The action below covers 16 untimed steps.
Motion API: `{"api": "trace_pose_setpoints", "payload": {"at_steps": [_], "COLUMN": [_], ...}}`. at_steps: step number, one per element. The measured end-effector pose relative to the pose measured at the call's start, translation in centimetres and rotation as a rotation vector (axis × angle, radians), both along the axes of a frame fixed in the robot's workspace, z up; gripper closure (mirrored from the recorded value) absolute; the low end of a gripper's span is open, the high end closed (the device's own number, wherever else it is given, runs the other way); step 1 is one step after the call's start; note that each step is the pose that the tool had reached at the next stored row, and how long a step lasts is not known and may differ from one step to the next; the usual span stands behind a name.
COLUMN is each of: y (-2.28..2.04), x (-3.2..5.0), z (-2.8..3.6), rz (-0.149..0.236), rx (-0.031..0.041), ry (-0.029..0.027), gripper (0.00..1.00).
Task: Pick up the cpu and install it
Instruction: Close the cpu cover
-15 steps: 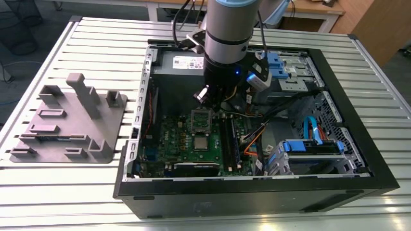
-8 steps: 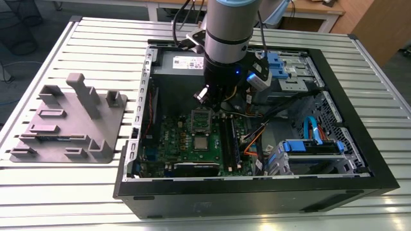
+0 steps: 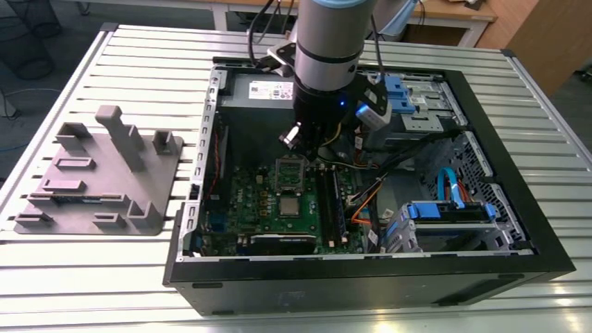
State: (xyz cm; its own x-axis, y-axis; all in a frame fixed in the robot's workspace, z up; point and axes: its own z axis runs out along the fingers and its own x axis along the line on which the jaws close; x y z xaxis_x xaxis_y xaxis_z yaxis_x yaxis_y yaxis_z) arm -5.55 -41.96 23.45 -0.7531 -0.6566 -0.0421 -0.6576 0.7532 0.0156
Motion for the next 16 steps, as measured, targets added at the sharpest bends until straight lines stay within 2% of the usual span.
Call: {"api": "trace_pose_setpoints", "payload": {"at_steps": [8,16], "y": [-0.13,-0.17], "x": [-0.09,-0.1], "z": [0.47,0.54], "rz": [0.019,0.029], "rx": [-0.0021,-0.0029], "ry": [0.0,-0.0001], "gripper": [0.89,0.89]}}
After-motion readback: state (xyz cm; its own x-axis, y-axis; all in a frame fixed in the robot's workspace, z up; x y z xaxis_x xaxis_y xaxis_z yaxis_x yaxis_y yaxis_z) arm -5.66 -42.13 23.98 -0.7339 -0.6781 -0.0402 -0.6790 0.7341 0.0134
